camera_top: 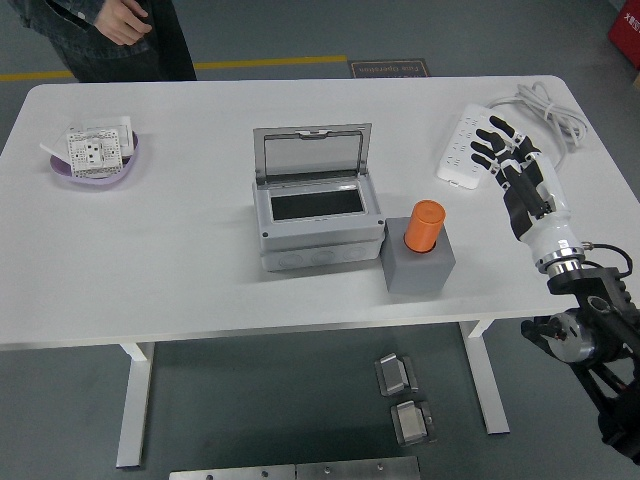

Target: Pick up the cylinder from the cube,place it in the box,flap close box

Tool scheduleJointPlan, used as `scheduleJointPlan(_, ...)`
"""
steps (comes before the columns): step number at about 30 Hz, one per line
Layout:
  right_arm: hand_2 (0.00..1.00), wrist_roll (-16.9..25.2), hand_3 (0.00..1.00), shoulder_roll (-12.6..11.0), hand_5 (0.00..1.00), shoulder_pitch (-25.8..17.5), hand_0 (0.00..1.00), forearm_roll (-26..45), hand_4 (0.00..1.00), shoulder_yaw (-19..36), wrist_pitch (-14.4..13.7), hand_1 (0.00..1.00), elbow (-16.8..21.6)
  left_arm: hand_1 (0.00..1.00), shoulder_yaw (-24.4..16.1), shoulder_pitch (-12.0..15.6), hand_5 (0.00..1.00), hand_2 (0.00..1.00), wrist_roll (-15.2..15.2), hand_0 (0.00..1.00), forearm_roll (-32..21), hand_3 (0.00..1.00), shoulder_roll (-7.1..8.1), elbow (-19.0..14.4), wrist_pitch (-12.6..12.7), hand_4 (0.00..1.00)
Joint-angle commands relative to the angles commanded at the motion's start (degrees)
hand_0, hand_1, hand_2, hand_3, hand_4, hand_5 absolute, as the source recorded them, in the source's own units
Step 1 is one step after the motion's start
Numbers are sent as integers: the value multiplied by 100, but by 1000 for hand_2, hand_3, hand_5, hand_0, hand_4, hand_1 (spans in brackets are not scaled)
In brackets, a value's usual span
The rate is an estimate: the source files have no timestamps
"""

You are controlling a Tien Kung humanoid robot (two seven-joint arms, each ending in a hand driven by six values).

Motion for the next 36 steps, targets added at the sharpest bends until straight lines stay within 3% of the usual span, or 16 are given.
scheduleJointPlan(3, 732, -107, 787, 30, 476, 118, 742, -360, 736, -311, -246, 692, -33, 576, 11, -4, 271, 575, -1, 615, -5, 666, -4, 0, 0, 714)
scheduleJointPlan(8, 732, -75, 787, 57, 476, 348, 742, -606, 736, -781, -400, 692, -405, 576, 9, -24, 271, 575, -2, 615, 5, 666, -20, -4, -2, 714)
scheduleJointPlan(27, 743, 133, 790, 44, 470, 613, 748, -175, 760, -1578, -272, 692, -875, 575, 29, -59, 271, 574, -2, 615, 5, 667, -46, -16, -7, 714)
scheduleJointPlan(36, 734, 69, 794, 28, 442, 690, 745, -313, 774, -1763, -192, 686, -1000, 575, 38, -84, 272, 573, -5, 615, 10, 666, -34, -17, -8, 713)
